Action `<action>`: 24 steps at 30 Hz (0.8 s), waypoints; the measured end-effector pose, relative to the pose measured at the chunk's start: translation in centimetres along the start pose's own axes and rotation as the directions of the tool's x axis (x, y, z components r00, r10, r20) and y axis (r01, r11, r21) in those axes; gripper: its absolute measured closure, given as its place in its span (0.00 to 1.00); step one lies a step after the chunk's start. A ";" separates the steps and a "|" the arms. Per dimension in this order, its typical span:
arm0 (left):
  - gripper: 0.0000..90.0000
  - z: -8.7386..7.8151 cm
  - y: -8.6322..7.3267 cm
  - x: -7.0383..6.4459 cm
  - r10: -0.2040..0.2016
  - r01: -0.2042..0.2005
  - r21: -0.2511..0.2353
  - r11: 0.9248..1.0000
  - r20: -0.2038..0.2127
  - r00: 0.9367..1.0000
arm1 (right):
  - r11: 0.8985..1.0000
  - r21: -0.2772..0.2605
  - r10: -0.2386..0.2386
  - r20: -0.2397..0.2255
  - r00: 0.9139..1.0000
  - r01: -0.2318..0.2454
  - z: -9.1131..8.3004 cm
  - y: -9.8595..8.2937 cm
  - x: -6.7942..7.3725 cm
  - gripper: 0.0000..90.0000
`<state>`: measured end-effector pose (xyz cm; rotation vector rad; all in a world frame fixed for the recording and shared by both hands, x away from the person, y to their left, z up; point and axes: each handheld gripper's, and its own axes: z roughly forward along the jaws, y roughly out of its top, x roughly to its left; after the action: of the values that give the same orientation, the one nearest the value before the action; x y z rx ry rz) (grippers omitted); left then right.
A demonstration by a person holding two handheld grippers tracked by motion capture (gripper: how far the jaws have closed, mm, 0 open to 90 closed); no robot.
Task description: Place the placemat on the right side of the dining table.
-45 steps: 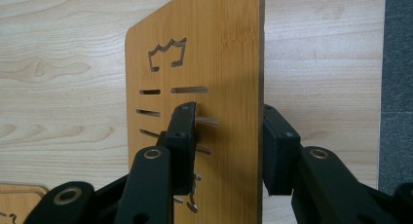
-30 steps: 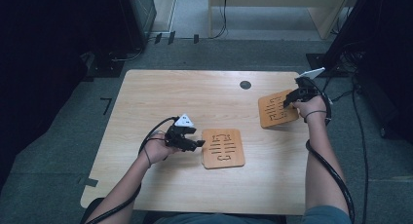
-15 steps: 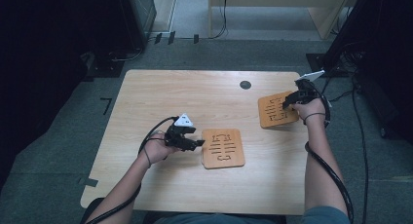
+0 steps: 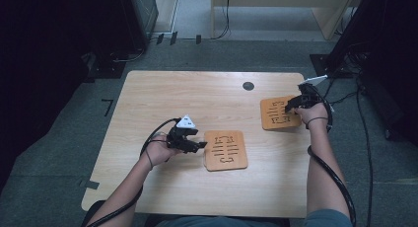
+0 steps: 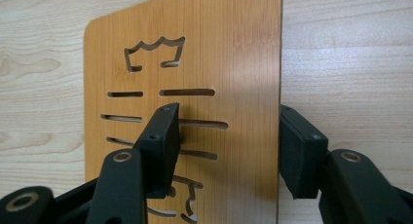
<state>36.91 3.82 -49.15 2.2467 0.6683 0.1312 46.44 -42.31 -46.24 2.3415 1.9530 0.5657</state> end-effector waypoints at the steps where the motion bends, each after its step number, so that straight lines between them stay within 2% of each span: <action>1: 0.35 0.0 0.0 0.0 0.000 0.000 0.000 1.000 0.001 1.000 | 1.000 0.001 0.002 -0.005 1.000 -0.002 0.1 0.0 0.0 0.53; 10: 0.35 -0.1 0.0 0.1 0.001 -0.001 -0.002 1.000 -0.002 1.000 | 1.000 -0.008 0.004 -0.004 1.000 -0.004 0.6 -0.1 0.0 0.52; 17: 0.35 -0.2 0.0 0.3 -0.007 0.007 -0.006 1.000 -0.007 1.000 | 1.000 0.006 0.009 -0.009 1.000 -0.009 1.5 -0.4 -0.3 0.52; 20: 0.35 -0.2 0.0 0.3 -0.007 0.007 -0.005 1.000 -0.007 1.000 | 1.000 0.000 0.001 0.004 1.000 -0.001 1.7 -0.5 -0.3 0.52; 24: 0.35 -0.1 0.0 0.2 -0.005 0.005 -0.005 1.000 -0.007 1.000 | 1.000 -0.009 0.006 -0.005 1.000 -0.006 1.6 -0.6 -0.4 0.50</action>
<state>37.06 4.06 -49.10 2.2401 0.6771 0.1387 46.33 -42.21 -48.00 2.3435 1.9422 0.5806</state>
